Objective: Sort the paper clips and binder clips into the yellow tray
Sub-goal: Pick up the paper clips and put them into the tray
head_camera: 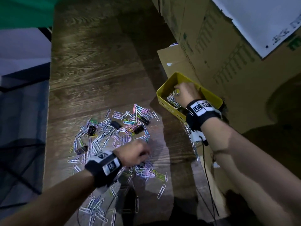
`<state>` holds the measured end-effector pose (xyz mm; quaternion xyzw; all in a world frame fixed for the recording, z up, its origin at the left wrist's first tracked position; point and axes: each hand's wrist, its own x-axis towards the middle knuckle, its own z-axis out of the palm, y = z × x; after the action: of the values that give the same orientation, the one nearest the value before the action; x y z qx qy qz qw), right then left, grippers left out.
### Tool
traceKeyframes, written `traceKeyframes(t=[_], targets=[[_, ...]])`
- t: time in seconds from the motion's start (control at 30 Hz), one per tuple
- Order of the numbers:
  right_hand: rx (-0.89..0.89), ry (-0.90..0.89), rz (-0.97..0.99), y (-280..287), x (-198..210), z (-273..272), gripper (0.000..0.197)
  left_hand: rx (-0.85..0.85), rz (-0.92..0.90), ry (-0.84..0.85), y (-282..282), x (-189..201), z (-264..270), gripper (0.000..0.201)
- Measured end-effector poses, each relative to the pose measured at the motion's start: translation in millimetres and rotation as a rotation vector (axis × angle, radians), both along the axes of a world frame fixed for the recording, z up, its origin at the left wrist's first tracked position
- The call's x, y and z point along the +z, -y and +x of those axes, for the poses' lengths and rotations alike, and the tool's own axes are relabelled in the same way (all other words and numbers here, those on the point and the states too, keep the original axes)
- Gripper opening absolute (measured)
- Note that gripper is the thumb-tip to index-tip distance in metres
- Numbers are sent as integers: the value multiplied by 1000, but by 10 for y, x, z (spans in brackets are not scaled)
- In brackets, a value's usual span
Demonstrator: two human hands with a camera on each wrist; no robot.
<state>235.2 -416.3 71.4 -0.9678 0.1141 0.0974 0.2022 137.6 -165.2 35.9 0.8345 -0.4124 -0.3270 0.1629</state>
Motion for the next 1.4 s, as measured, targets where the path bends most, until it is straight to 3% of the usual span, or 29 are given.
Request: traceKeyframes(t=[0.1,0.2,0.27,0.4,0.5,0.57,0.6,0.7,0.77,0.83,0.9,0.97,1.03,1.2,1.4], targets=[[-25,107,89,-68,60,-157,36,-227,70,305,-236,-202,-235,16],[59,235,136,-187,135,-438,25,-305,99,444,-349,-259,-313,31],[122,214,221,-278,154,-690,20,-315,131,502,-371,-259,-311,34],[281,-221,309,-456,-36,-1277,11,-228,206,538,-474,-212,-274,36],[441,-623,210,-566,-269,-1721,22,-127,181,589,-432,-69,-391,33],[529,-767,144,-637,-444,-1972,31,-98,103,561,-348,-90,-598,24],[536,-763,124,-671,-528,-2059,32,-85,83,509,-299,-134,-719,22],[465,-608,177,-768,-640,-2183,29,-14,234,314,-168,-341,-1011,46],[445,-476,184,-819,-642,-2220,33,23,243,252,-86,-403,-1136,46],[400,-362,151,-851,-662,-2289,53,58,150,247,-33,-419,-1191,48],[342,-312,121,-891,-705,-2367,79,157,118,249,-45,-458,-1187,64],[315,-303,100,-962,-738,-2420,85,227,168,241,-68,-468,-1167,71],[321,-294,91,-1025,-747,-2427,74,209,194,265,-65,-498,-1165,58],[394,-272,112,-1047,-708,-2371,38,181,18,268,-83,-552,-1183,14],[525,-251,3,-1025,-703,-2324,27,242,-116,186,-149,-597,-1137,29]])
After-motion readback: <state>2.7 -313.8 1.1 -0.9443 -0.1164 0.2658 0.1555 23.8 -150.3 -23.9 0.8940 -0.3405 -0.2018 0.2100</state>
